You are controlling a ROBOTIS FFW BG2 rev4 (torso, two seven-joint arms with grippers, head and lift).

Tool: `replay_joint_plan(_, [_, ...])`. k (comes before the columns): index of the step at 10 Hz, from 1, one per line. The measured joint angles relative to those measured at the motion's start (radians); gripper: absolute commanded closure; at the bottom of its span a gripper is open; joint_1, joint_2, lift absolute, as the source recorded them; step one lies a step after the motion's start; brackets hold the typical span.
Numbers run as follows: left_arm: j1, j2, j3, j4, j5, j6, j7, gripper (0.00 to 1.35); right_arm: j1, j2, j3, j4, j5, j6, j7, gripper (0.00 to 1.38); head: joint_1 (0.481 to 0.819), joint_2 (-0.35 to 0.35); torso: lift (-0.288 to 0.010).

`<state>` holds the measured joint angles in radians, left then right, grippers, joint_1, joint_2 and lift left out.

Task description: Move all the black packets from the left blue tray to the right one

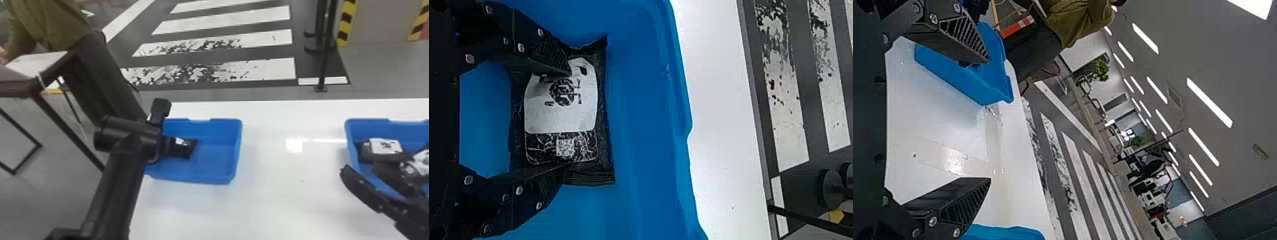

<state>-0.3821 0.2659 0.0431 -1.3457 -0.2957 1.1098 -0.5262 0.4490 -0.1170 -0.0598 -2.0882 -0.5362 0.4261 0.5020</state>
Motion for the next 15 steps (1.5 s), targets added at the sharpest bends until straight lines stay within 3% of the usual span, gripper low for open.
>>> replay_joint_plan(1, [0.004, 0.0, 0.003, 0.002, 0.004, -0.003, -0.009, 1.11, 0.0, 0.0, 0.0, 0.005, -0.008, 0.001, 0.002, 0.19, 0.695, 0.29, -0.14])
replay_joint_plan(3, [0.042, 0.0, 0.033, -0.037, 0.037, -0.03, -0.055, 1.12, 0.0, 0.001, 0.0, 0.008, -0.015, 0.002, 0.007, 0.19, 0.695, 0.283, -0.14])
replay_joint_plan(6, [0.23, -0.013, 0.112, -0.417, 0.094, 0.048, -0.067, 1.12, 0.001, 0.002, 0.0, 0.008, -0.02, 0.003, 0.008, 0.19, 0.695, 0.275, -0.14])
replay_joint_plan(9, [0.414, -0.029, 0.144, -0.739, 0.262, 0.022, -0.077, 1.12, -0.029, 0.002, 0.018, 0.008, -0.023, 0.013, 0.018, 0.19, 0.695, 0.233, -0.14])
replay_joint_plan(12, [0.48, -0.04, 0.038, -0.845, 0.448, -0.067, -0.087, 1.12, -0.08, -0.009, 0.069, 0.011, -0.057, 0.026, 0.02, 0.19, 0.695, 0.118, -0.14])
replay_joint_plan(15, [0.456, -0.037, -0.102, -0.852, 0.545, -0.082, -0.087, 1.12, -0.14, -0.025, 0.121, 0.03, -0.093, 0.033, 0.019, 0.19, 0.695, 0.042, -0.14])
